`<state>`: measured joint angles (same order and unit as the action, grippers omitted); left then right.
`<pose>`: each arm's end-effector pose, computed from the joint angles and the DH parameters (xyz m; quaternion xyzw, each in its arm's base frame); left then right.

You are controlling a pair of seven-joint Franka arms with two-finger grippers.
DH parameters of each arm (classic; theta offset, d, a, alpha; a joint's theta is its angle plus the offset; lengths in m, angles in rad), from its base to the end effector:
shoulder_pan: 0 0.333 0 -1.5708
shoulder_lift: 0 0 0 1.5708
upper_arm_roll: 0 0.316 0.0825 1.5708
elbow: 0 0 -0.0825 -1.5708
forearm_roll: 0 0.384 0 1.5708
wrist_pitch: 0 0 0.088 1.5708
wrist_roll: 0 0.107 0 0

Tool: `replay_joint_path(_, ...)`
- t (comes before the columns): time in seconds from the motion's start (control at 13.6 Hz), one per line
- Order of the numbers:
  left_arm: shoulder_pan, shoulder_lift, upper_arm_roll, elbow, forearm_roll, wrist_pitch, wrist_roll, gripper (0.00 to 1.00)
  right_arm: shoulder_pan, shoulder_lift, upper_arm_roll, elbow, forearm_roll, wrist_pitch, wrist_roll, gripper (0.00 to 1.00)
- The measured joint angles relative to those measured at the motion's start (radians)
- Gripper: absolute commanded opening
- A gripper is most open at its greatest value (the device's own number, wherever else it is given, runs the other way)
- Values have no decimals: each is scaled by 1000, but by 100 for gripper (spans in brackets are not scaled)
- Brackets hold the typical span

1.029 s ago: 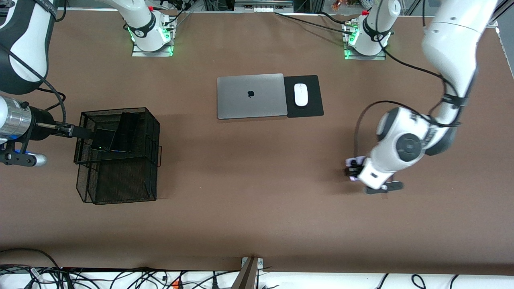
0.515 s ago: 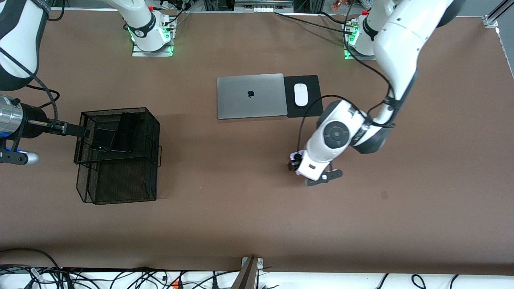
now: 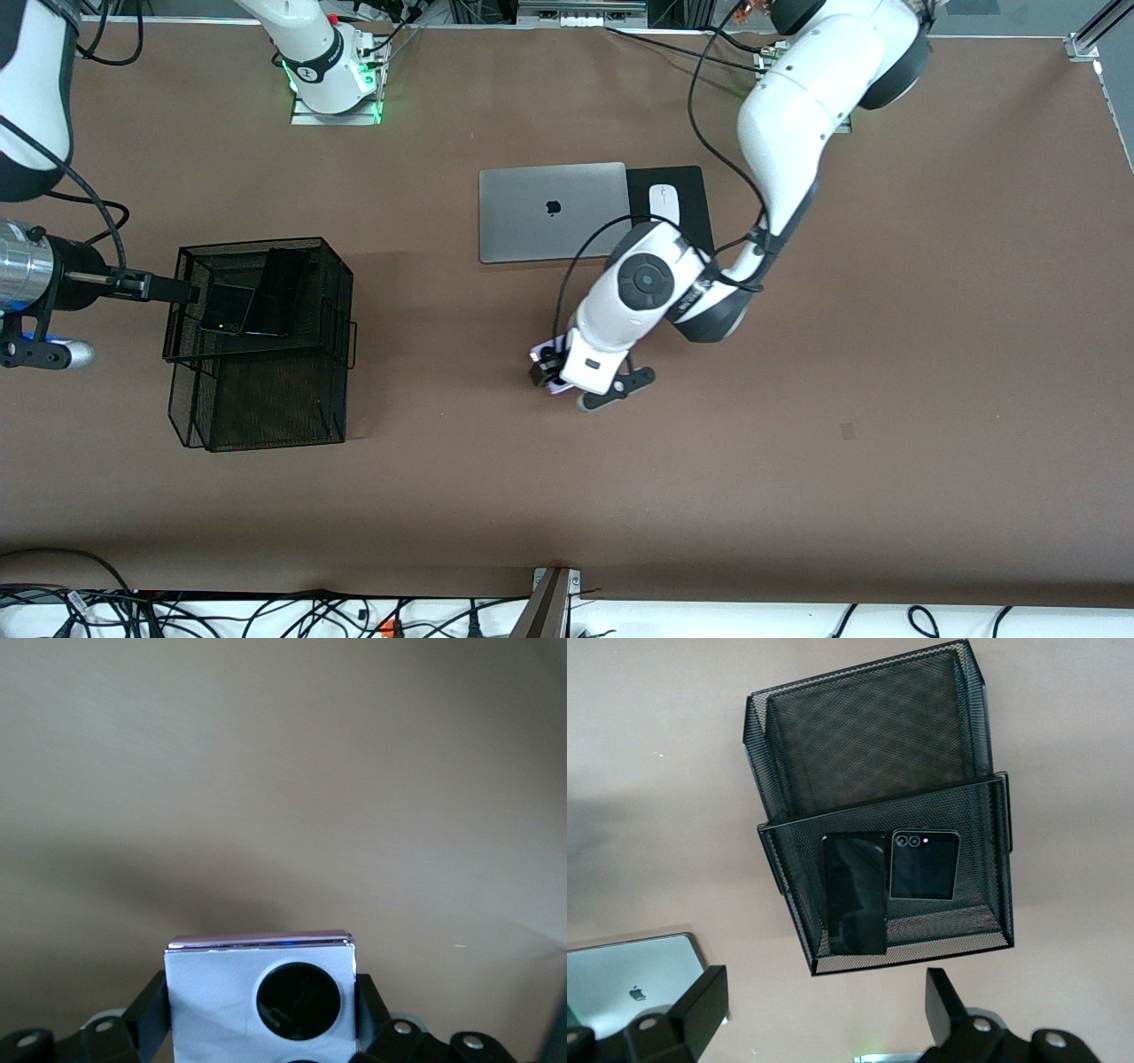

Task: Place phones with both arms
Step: 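Carry the white phone beside the laptop with the left gripper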

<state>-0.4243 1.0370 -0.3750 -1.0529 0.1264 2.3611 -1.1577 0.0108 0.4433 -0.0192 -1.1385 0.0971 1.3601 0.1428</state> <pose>0.6399 -0.4889 0.2540 0.9504 0.2473 0.0140 0.1880 0.6573 0.0093 0.5381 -0.9904 0.0697 0.1132 0.0366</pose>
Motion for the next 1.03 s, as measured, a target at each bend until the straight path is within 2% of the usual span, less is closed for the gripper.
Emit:
replay_joint_path(0.15,-20,45,1,18,-16,142,-11,2,-56,-34,49,-77,-3,75,2,99)
replay_joint_path(0.29,-36,83,0,27,-30,264,-12,2,-69,-94,57,-216,-3,182,2,100)
replay_joint_path(0.44,-67,104,0,36,-53,344,-22,4,-68,-132,63,-290,-5,222,2,100)
replay_joint_path(0.74,-118,130,24,40,-66,459,-80,6,-68,-144,67,-307,-34,249,2,100)
replay_joint_path(1.03,-189,169,95,41,-66,493,-129,4,-68,-142,70,-314,-35,314,2,100)
